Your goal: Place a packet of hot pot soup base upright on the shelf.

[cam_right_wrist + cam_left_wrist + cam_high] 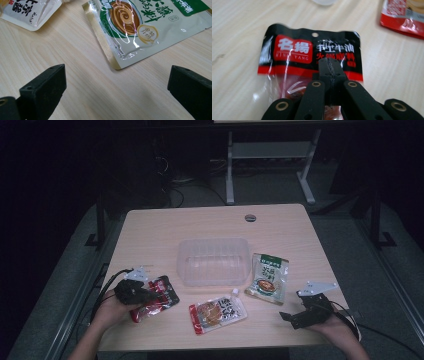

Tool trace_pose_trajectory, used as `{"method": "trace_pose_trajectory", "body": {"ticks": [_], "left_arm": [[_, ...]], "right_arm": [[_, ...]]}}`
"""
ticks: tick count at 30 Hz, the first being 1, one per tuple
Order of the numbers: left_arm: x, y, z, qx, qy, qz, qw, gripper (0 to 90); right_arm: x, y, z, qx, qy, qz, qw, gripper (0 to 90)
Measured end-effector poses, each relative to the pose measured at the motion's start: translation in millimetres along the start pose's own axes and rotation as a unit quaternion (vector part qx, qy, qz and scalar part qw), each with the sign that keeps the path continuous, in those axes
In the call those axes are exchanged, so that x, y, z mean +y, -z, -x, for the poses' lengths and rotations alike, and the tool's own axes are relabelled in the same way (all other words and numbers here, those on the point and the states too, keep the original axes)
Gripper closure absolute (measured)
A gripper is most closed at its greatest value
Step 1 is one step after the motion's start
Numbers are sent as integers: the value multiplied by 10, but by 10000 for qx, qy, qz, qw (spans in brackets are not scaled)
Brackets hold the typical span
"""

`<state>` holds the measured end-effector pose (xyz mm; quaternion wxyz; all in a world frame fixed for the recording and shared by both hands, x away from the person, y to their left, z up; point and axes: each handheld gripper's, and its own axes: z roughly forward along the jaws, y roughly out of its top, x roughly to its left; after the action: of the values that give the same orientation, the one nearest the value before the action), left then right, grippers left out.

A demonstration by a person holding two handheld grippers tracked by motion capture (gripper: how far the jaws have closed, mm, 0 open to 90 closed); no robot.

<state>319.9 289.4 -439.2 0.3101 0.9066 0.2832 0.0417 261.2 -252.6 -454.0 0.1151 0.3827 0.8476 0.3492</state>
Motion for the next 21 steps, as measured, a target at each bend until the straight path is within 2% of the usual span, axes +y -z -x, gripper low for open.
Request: {"method": "trace_pose_trajectory", "body": {"ticks": [1,5,9,10,13,14,15,16,18,20,21], "left_arm": [[-5,8,2,-5,-69,-53,10000,898],[-7,-3,25,-76,-5,-21,10000,898],[-21,-8,99,-177,-52,-105,9998,898],[-44,14,134,-188,-123,-185,9996,898],[-67,35,144,-191,-146,-156,9996,898],[-82,85,148,-161,-94,-8,9998,898],[-82,85,148,-161,-94,-8,9998,898],[-84,136,122,-62,-49,126,9999,898],[-97,245,33,296,75,292,9991,898],[-149,341,-128,669,242,389,9967,898],[-149,341,-128,669,242,389,9967,898]], "right_arm": [[1,0,-4,3,-9,-7,10000,18],[2,-1,-6,-4,-2,11,10000,18],[-7,9,4,-11,-35,26,10000,18],[-8,10,6,-8,-53,17,10000,18],[-5,9,2,-3,-55,18,10000,18],[1,7,-3,-6,-50,-5,10000,18],[1,7,-3,-6,-50,-5,10000,18],[2,3,-3,-3,-19,2,10000,18],[10,-1,-6,-2,35,46,10000,18],[11,-1,-6,1,34,48,10000,18],[11,-1,-6,1,34,48,10000,18]]}}
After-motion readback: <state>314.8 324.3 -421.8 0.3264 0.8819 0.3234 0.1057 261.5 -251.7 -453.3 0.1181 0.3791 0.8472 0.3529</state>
